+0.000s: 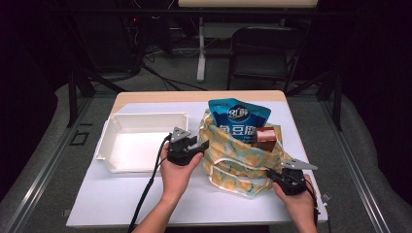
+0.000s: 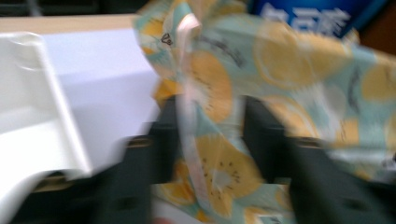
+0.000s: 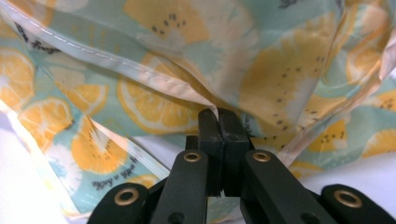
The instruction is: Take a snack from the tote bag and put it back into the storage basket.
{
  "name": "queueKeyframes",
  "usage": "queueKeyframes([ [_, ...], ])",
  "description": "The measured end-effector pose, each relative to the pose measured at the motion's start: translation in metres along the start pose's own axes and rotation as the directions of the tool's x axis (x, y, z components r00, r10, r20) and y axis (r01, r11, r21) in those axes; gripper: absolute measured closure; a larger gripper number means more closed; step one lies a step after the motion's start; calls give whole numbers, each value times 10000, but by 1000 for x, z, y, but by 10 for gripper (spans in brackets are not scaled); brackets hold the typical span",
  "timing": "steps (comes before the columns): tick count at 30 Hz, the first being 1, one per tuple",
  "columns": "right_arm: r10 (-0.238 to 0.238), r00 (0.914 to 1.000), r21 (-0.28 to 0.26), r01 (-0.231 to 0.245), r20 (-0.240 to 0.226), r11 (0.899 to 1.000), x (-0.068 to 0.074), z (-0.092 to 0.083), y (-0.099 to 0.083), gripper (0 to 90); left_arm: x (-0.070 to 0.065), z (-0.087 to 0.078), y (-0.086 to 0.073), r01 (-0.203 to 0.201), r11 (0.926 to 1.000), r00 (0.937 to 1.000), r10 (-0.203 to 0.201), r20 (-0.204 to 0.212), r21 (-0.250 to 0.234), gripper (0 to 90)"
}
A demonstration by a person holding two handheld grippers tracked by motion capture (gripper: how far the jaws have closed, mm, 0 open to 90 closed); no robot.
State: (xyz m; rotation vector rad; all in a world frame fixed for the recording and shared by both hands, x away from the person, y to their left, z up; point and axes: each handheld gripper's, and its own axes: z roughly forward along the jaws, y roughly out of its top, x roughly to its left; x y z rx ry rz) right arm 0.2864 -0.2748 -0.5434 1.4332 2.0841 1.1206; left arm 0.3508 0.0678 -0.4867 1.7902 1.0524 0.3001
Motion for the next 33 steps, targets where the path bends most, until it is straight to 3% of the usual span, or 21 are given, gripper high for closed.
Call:
queueKeyframes([
  [2,-137,9999,-270,136,-16,9995,1,-4,1,900,-1,2,-5,-34,9993,9998,26,207,366,860],
  [3,-215,9998,-362,217,45,9991,1,-5,2,900,-1,3,-8,35,9985,9996,-50,265,551,892],
  [5,-191,9998,-539,193,43,9984,2,-6,2,900,0,4,-12,8,9972,9997,-27,255,743,899],
  [8,-356,9992,-846,371,188,9957,3,-11,4,897,-1,10,-30,-619,9866,9965,697,-471,1506,900],
  [13,-501,9987,-1092,510,113,9927,7,-13,5,894,0,17,-45,-644,9779,9964,742,-422,1988,900],
  [15,-588,9982,-1015,600,154,9930,8,-12,5,892,-6,25,-55,-1063,9632,9918,1203,-425,2467,900],
  [16,-580,9981,-857,596,207,9945,7,-11,5,891,-7,28,-59,-1134,9578,9904,1301,-466,2640,900],
  [17,-529,9983,-691,546,253,9961,6,-10,5,891,-7,28,-59,-1134,9578,9904,1301,-466,2640,900],
  [18,-392,9987,-464,408,339,9981,5,-7,3,892,-6,34,-67,-1102,9509,9898,1313,-547,2893,900],
  [21,-26,9979,661,-17,647,9978,-7,4,-4,900,-3,35,-71,-923,9569,9924,1110,-528,2755,900],
  [22,-26,9979,661,-17,647,9978,-7,4,-4,900,-3,35,-71,-889,9572,9929,1071,-517,2755,900],
  [23,199,9969,1021,-276,755,9944,-14,8,-8,900,-5,35,-71,-976,9569,9911,1185,-611,2735,900],
  [24,503,9970,835,-552,596,9950,-16,10,-9,900,-5,34,-71,-1006,9550,9905,1227,-627,2790,900],
  [25,426,9970,1038,-492,643,9934,-18,7,-9,900,-5,31,-70,-994,9583,9903,1216,-674,2680,893],
  [26,441,9968,995,-506,663,9937,-18,6,-9,885,-5,31,-70,-994,9583,9903,1216,-674,2680,865],
  [27,434,9968,963,-498,669,9941,-17,4,-8,846,-6,21,-66,-972,9680,9911,1155,-667,2315,818],
  [28,397,9976,830,-443,565,9956,-16,2,-8,778,-6,21,-66,-972,9680,9911,1155,-667,2315,771],
  [29,357,9979,631,-391,539,9972,-14,-2,-7,724,-9,10,-60,-942,9809,9932,1044,-517,1703,727],
  [33,503,9979,-359,-489,404,9982,-6,-22,-7,513,-18,-11,-43,-1032,9918,9939,1058,-308,760,653],
])
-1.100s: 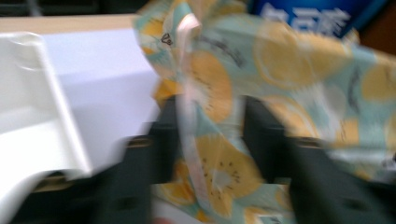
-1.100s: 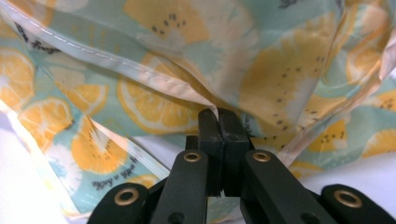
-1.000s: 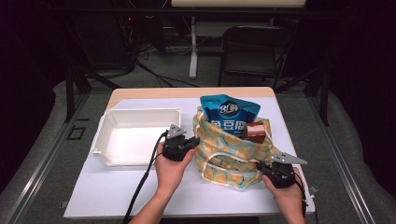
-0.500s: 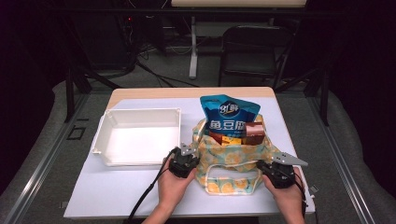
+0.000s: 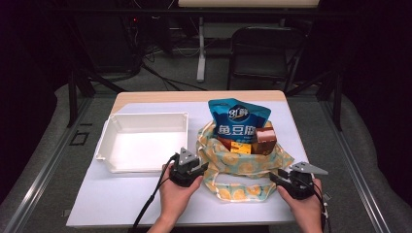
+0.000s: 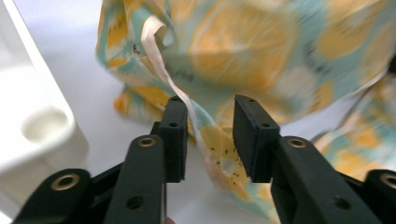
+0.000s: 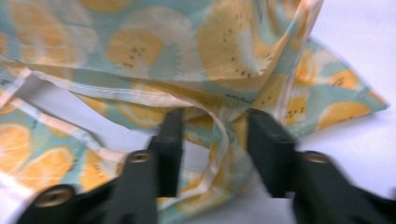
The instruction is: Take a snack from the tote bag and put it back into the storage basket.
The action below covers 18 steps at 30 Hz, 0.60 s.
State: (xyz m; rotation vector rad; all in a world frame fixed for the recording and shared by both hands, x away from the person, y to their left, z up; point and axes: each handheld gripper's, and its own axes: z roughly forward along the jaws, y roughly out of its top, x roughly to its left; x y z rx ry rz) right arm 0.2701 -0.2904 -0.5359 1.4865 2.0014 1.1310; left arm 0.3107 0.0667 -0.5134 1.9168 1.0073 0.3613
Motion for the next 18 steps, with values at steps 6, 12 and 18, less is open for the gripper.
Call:
queueKeyframes([
  [6,-86,10000,-1889,81,-17,9820,8,-35,7,348,-9,-21,23,29,9909,9998,-2,197,-1344,605],
  [12,-374,9990,-2637,299,-234,9641,9,-35,24,310,-12,-25,42,48,9828,10000,-34,78,-1845,534],
  [18,-744,9969,-2384,665,-240,9689,10,-14,32,256,-4,-23,44,297,9853,9995,-314,-74,-1680,512],
])
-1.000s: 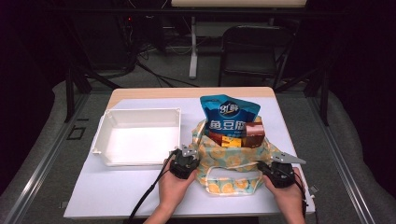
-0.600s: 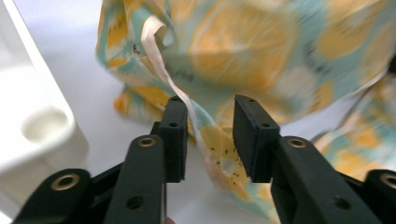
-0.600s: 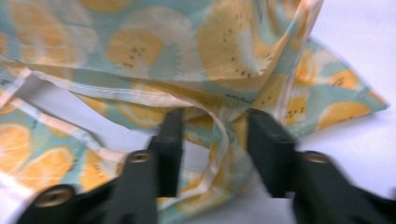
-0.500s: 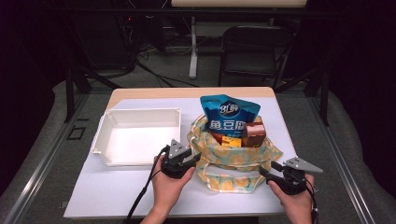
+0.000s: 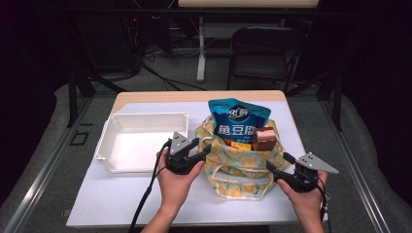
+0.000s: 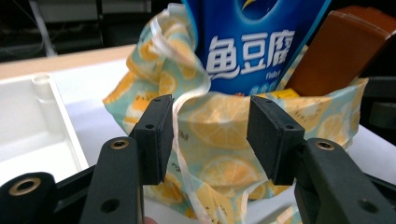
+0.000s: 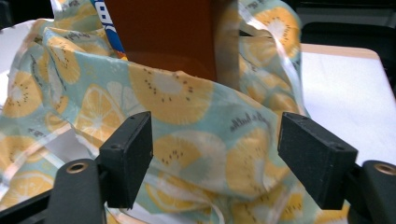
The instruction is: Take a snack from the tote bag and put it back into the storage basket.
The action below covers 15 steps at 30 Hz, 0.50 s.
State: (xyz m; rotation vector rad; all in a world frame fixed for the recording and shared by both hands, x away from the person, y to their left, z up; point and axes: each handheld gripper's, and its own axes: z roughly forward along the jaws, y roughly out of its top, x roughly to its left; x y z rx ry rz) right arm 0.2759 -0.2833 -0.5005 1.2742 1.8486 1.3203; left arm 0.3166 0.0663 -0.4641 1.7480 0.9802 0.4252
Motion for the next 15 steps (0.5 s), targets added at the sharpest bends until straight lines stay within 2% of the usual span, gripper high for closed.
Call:
queueKeyframes([
  [1,-52,10000,16,52,-23,10000,0,2,1,254,-1,0,1,-34,10000,9999,35,129,-92,512],
  [3,-231,9995,25,231,-192,9997,1,7,2,242,-8,1,6,-374,9991,9987,380,324,-208,510],
  [4,-231,9995,25,231,-192,9997,1,7,2,242,-8,1,6,-374,9991,9987,380,324,-208,508],
  [5,-302,9990,86,305,-315,9995,1,13,2,247,-14,6,12,-549,9985,9953,548,800,-11,508],
  [6,-263,9990,103,267,-373,9996,1,16,2,282,-16,10,16,-597,9981,9925,579,1077,139,507],
  [7,-263,9990,103,267,-373,9996,1,16,2,282,-16,10,16,-597,9981,9925,579,1077,139,502],
  [8,-391,9987,205,397,-327,9990,1,19,1,454,-18,19,21,-877,9951,9899,819,1154,463,491],
  [9,-391,9987,205,397,-327,9990,1,19,1,454,-18,19,21,-877,9951,9899,819,1154,463,473],
  [10,-474,9986,446,484,-238,9978,2,19,0,612,-17,24,22,-898,9941,9900,826,1143,600,455],
  [11,-447,9989,445,454,-159,9980,3,19,-2,700,-15,31,22,-636,9951,9931,557,1031,752,443],
  [13,-499,9987,531,503,-100,9973,4,17,-3,819,-13,37,21,-418,9967,9970,371,677,700,409],
  [15,-591,9981,579,601,-201,9965,6,15,-5,885,-12,43,20,-143,9962,9979,88,637,860,385],
])
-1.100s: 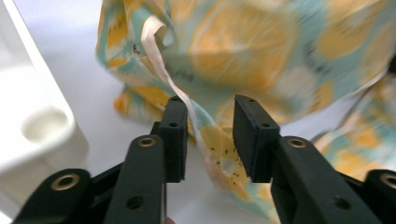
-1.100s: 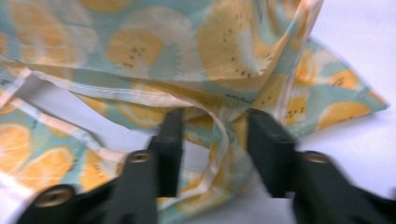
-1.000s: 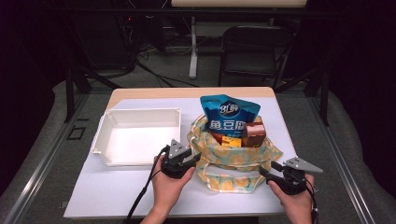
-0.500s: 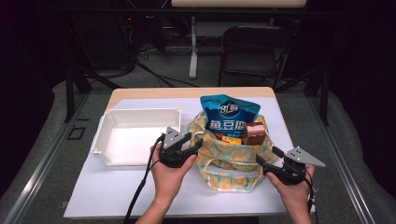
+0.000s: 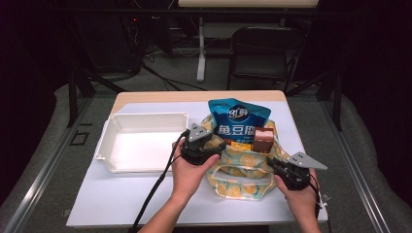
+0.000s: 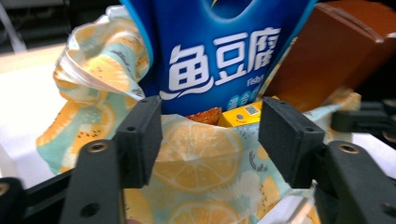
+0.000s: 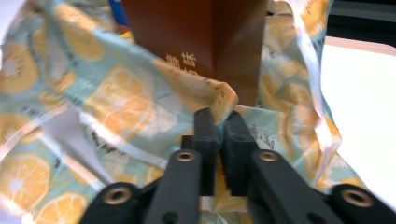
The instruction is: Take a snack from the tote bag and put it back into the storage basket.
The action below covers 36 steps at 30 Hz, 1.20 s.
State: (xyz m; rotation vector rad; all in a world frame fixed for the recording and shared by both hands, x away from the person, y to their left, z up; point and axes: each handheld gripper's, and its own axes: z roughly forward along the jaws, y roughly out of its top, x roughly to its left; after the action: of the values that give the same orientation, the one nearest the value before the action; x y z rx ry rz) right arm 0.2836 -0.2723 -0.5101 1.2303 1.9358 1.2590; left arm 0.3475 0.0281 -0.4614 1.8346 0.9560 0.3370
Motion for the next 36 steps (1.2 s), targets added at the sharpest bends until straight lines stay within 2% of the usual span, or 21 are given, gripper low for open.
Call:
queueKeyframes([
  [2,-130,9999,49,130,49,9999,2,-1,-1,900,0,4,0,60,9999,10000,-59,-39,139,376],
  [4,-286,9993,62,287,-233,9996,6,-3,-3,900,-1,9,-1,28,9991,9994,-12,-350,433,355],
  [6,-677,9974,154,681,-230,9976,10,-5,-4,900,0,13,-3,194,9984,9988,-170,-453,533,335],
  [7,-886,9957,179,891,-264,9959,14,-7,-5,900,2,16,-7,255,9973,9975,-209,-674,685,331],
  [10,-917,9950,166,924,-404,9956,16,-8,-7,900,4,18,-16,244,9941,9947,-136,-1017,1058,355],
  [13,-877,9950,193,887,-475,9959,16,-8,-9,900,6,19,-23,271,9911,9947,-137,-1022,1305,534],
  [14,-897,9945,272,913,-535,9955,16,-7,-10,900,6,19,-26,243,9901,9955,-112,-942,1385,534],
  [15,-906,9939,344,929,-626,9951,18,-5,-12,900,8,19,-32,161,9882,9969,-42,-782,1525,697],
  [17,-1023,9923,466,1057,-699,9933,21,-3,-12,900,9,17,-33,171,9889,9971,-59,-760,1477,872],
  [18,-1099,9916,521,1136,-679,9922,22,-2,-12,900,11,14,-35,273,9886,9986,-202,-498,1478,900],
  [23,-957,9928,767,1011,-716,9919,23,1,-15,898,13,8,-42,271,9899,9990,-217,-403,1391,900],
  [25,-947,9923,899,1018,-795,9907,24,4,-17,897,16,5,-54,423,9885,9982,-355,-490,1454,900],
  [26,-987,9913,1008,1073,-870,9891,24,5,-18,895,16,5,-54,423,9885,9982,-355,-490,1454,900],
  [27,-1001,9908,1125,1101,-913,9875,25,6,-19,895,21,6,-67,690,9837,9963,-595,-617,1663,900],
  [29,-910,9911,1309,1033,-968,9860,26,9,-20,894,25,10,-81,1048,9750,9931,-921,-729,1957,900],
  [32,-773,9925,1780,932,-946,9796,25,15,-24,896,28,24,-100,1186,9535,9924,-1048,-640,2770,900],
  [33,-618,9954,2081,760,-739,9751,23,18,-25,900,27,24,-101,1274,9576,9912,-1135,-680,2584,900],
  [36,141,9991,2980,-15,-402,9546,12,27,-33,900,24,26,-100,1136,9582,9930,-1007,-620,2627,900],
])
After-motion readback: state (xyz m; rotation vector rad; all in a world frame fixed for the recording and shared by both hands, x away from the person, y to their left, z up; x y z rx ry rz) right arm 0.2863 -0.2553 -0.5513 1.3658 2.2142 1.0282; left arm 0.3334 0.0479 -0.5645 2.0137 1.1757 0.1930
